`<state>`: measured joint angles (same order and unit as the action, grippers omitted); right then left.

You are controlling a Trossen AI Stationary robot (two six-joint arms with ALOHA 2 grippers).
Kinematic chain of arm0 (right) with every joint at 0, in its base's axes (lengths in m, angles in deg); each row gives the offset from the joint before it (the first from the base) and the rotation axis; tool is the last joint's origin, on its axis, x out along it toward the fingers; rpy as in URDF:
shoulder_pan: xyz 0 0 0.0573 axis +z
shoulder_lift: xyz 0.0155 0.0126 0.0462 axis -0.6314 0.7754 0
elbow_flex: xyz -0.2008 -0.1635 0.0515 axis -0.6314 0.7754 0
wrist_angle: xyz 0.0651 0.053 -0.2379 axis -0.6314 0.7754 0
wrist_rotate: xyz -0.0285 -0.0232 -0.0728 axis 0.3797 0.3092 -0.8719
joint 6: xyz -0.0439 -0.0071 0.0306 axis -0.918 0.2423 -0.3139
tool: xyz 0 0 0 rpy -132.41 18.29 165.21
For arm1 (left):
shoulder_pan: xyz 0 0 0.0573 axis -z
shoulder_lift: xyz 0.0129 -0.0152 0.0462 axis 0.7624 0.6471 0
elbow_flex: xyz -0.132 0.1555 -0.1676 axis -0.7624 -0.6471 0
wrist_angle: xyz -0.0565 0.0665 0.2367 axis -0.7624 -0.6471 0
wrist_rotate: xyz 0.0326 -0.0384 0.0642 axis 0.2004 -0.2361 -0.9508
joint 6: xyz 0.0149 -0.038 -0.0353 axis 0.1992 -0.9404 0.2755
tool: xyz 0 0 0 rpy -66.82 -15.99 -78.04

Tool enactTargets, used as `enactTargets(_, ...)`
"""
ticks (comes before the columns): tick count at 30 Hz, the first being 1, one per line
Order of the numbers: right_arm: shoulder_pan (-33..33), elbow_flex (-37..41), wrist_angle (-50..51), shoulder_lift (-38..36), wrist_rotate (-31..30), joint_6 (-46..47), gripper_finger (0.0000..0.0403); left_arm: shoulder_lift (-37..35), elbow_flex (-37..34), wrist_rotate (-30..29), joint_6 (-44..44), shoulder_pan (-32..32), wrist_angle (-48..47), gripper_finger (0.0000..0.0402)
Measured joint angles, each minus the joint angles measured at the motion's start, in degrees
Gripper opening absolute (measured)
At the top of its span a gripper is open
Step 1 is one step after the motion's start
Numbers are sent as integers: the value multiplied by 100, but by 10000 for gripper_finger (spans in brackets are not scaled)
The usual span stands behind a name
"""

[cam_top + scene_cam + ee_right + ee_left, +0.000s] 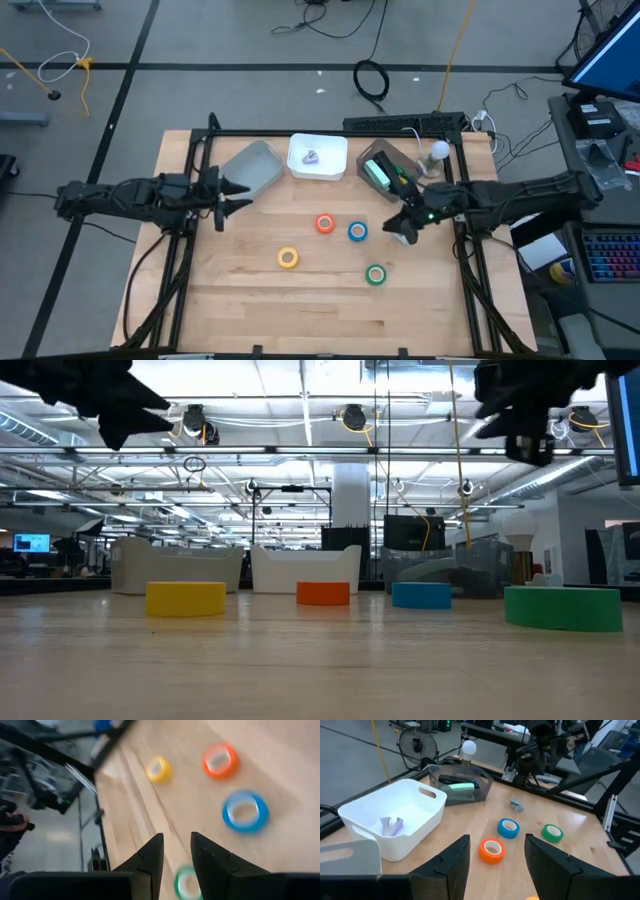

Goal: Pick and place Stapler, Stapler remover, tape
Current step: Put the light blue staple remover into the white bin

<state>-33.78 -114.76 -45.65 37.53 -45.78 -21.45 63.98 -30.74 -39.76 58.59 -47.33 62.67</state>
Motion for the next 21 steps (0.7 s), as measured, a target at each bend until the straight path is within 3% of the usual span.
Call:
enactTargets(12, 386, -426, 3000, 273, 15, 2494, 90, -177, -918, -167, -166, 117, 887, 186)
enactTargets(21, 269, -425, 3275, 961, -9, 2743, 90, -177, -1038, -303, -270, 112, 1141, 186)
